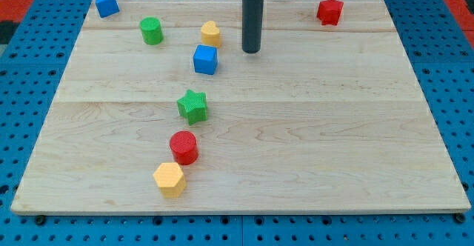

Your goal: Slide the yellow heart towards the top center of the board

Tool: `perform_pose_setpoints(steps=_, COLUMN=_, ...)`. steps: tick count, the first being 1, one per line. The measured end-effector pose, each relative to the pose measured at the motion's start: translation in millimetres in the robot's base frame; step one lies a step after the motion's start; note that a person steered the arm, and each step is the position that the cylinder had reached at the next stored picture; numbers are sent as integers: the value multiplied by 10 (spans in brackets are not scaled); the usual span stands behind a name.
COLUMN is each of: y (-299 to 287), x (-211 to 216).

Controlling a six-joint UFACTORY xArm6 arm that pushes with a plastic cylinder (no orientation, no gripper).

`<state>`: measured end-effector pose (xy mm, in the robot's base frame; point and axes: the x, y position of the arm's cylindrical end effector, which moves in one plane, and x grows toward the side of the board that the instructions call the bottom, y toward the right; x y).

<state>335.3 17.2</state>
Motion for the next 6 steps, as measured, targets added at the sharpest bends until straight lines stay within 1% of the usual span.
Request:
perform_pose_setpoints(steps=1, y=-25, x=289)
perform_pose_setpoints(steps=3, y=-173, x=-55)
perform_pose_setpoints(steps=4, y=-617, x=-65)
perform_pose_setpoints(steps=5, y=-749, x=-96)
perform_pose_setpoints(steps=6, y=-360, x=-168)
